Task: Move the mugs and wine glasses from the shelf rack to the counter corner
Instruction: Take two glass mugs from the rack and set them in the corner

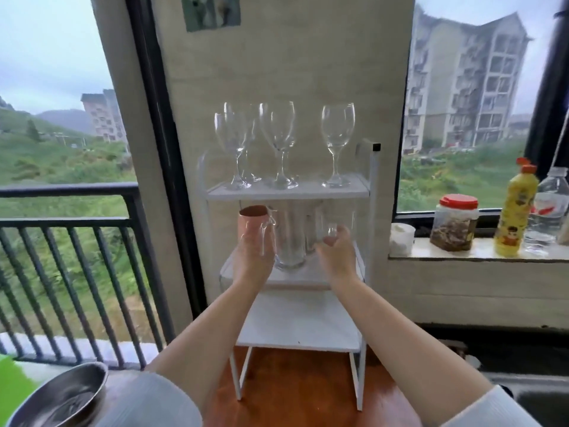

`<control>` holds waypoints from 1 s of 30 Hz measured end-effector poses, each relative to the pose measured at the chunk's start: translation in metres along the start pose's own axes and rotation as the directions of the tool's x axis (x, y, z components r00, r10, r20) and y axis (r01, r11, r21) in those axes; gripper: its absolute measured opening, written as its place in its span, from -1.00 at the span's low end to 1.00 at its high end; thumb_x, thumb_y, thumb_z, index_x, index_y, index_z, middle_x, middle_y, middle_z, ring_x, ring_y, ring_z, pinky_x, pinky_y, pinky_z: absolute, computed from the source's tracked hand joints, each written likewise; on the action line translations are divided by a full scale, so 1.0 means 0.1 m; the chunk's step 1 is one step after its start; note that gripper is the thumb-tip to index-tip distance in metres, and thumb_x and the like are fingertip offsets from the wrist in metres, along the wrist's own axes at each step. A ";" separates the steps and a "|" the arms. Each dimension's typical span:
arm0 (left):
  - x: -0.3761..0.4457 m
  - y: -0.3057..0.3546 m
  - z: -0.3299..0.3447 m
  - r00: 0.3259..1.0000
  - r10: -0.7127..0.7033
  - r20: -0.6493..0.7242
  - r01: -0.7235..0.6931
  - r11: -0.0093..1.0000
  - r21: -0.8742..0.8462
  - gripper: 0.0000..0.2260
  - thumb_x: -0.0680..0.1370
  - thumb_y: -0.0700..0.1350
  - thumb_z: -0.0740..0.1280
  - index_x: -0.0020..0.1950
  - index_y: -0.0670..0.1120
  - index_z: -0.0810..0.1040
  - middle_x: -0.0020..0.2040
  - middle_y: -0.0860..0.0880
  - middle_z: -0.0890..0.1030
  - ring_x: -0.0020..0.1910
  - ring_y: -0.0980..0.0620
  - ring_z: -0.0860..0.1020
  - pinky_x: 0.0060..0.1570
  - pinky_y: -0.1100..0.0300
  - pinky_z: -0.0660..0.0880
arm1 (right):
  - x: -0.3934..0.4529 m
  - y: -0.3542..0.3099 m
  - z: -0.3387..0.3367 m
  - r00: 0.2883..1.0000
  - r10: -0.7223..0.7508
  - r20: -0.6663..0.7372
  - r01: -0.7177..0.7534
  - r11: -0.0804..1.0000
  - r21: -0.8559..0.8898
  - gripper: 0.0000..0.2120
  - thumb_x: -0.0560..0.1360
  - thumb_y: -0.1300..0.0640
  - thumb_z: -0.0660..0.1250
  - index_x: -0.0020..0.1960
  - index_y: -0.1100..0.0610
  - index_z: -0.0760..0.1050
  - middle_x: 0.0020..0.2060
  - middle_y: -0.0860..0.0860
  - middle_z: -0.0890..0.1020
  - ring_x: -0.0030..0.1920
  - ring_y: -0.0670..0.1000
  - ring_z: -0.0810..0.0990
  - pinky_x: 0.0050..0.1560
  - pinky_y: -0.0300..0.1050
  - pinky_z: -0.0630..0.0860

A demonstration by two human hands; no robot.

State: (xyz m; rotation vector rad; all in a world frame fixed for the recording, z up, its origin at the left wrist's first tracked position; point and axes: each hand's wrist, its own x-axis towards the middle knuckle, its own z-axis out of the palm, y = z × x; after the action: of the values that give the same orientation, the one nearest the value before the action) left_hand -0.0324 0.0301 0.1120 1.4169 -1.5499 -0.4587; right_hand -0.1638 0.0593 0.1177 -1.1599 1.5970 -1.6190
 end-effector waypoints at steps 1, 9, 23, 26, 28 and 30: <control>0.09 -0.02 0.04 0.998 0.038 0.046 -0.033 0.994 -0.104 -0.77 0.58 -0.02 0.17 0.22 0.03 0.45 -0.02 -0.05 0.54 -0.12 -0.03 0.48 -0.18 0.16 0.42 | 0.05 0.00 0.05 0.999 0.020 -0.038 -0.019 0.999 0.039 -0.54 0.43 0.34 0.19 0.32 0.19 0.26 -0.36 -0.05 0.41 -0.30 -0.06 0.42 -0.25 -0.22 0.36; 0.13 -0.02 0.21 0.965 -0.198 0.172 0.261 0.672 -0.693 -0.66 0.49 -0.33 0.25 -0.37 0.02 0.29 -0.41 -0.01 0.29 -0.43 0.05 0.25 -0.38 0.19 0.21 | 0.12 -0.05 0.15 0.969 0.185 -0.167 -0.139 0.958 0.252 -0.85 0.44 0.31 0.16 -0.18 0.07 0.30 -0.33 0.02 0.41 -0.39 -0.06 0.34 -0.48 -0.29 0.33; -0.19 0.06 0.15 0.980 -0.198 0.016 0.146 0.661 -0.736 -0.58 0.48 -0.05 0.37 -0.47 0.18 0.23 -0.49 0.10 0.37 -0.49 0.06 0.21 -0.46 0.19 0.23 | -0.39 -0.06 -0.29 0.988 0.004 -0.152 0.039 0.958 0.284 -0.79 0.48 0.42 0.10 -0.05 0.15 0.38 -0.34 0.01 0.41 -0.37 -0.11 0.37 -0.50 -0.44 0.32; -0.41 0.11 0.10 0.981 -0.188 0.046 0.159 0.646 -0.747 -0.62 0.48 -0.03 0.36 -0.46 0.05 0.27 -0.55 0.19 0.42 -0.47 0.08 0.19 -0.43 0.20 0.19 | -0.60 -0.07 -0.50 0.990 -0.019 -0.140 0.059 0.956 0.289 -0.71 0.49 0.41 0.10 -0.20 0.05 0.41 -0.37 -0.01 0.38 -0.38 -0.12 0.34 -0.45 -0.39 0.29; -0.58 0.16 0.08 0.973 -0.217 0.080 0.201 0.620 -0.758 -0.64 0.48 0.00 0.36 -0.43 -0.02 0.28 -0.51 0.13 0.37 -0.44 0.08 0.20 -0.38 0.21 0.19 | -0.76 -0.09 -0.68 0.989 -0.024 -0.146 0.066 0.953 0.294 -0.68 0.49 0.41 0.11 -0.26 0.05 0.41 -0.38 -0.01 0.37 -0.37 -0.11 0.32 -0.39 -0.34 0.27; -0.80 0.22 0.07 0.964 -0.255 0.071 0.216 0.604 -0.767 -0.59 0.47 0.00 0.37 -0.45 -0.06 0.24 -0.45 -0.03 0.24 -0.44 0.07 0.19 -0.37 0.19 0.19 | -0.95 -0.11 -0.88 0.987 -0.010 -0.161 0.060 0.949 0.311 -0.68 0.49 0.41 0.12 -0.29 0.06 0.41 -0.37 -0.01 0.36 -0.38 -0.10 0.31 -0.37 -0.32 0.26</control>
State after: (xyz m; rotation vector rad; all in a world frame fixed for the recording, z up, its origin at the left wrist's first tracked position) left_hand -0.0599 0.1064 0.0953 0.9147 -0.9060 -1.1006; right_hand -0.1957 0.1849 0.1193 -0.9155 1.3491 -1.9467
